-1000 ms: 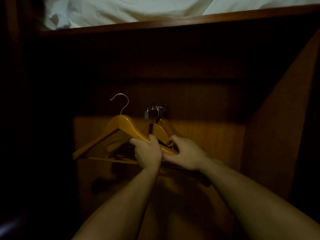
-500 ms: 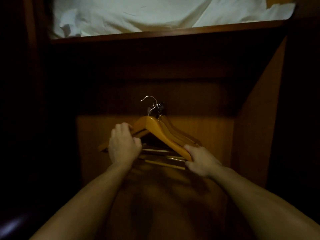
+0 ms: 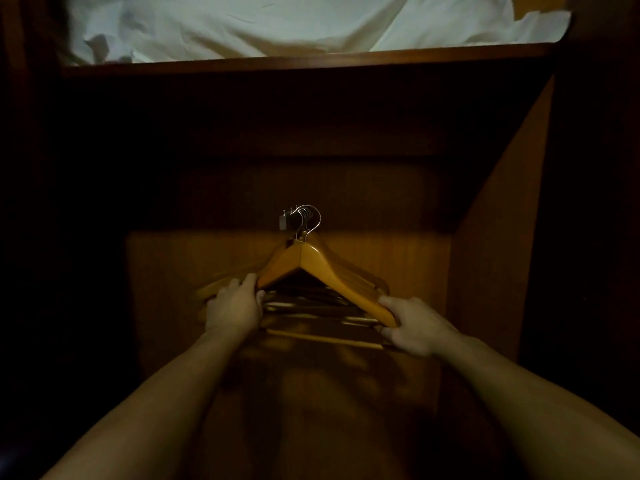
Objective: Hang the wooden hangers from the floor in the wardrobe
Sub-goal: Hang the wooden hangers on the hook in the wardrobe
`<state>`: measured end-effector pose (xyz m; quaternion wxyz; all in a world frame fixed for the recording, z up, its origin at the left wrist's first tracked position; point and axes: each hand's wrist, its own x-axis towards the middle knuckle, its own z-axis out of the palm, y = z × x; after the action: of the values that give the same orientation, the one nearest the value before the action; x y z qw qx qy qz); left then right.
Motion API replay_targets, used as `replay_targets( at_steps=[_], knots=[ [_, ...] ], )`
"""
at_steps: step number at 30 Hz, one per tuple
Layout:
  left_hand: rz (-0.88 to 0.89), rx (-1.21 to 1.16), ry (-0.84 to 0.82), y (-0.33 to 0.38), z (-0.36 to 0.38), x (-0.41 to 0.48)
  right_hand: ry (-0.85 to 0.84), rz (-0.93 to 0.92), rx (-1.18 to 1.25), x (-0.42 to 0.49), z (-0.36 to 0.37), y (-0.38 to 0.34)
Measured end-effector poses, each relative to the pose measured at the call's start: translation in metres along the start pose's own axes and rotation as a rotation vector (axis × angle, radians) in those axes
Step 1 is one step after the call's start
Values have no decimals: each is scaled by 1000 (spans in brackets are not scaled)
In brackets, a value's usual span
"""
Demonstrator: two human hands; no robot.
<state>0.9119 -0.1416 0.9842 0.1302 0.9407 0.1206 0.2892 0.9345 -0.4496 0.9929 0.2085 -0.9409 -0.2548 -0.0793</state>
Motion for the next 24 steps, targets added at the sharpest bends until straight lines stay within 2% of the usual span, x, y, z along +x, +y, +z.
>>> replay_targets(
  at_steps=[8,24],
  knots=[
    [-28,29,24,-11,5,29,2,-32,-11,39,4,-2],
    [-95,13,-81,-21,30,48,-13,-41,-74,72,19,16]
  ],
)
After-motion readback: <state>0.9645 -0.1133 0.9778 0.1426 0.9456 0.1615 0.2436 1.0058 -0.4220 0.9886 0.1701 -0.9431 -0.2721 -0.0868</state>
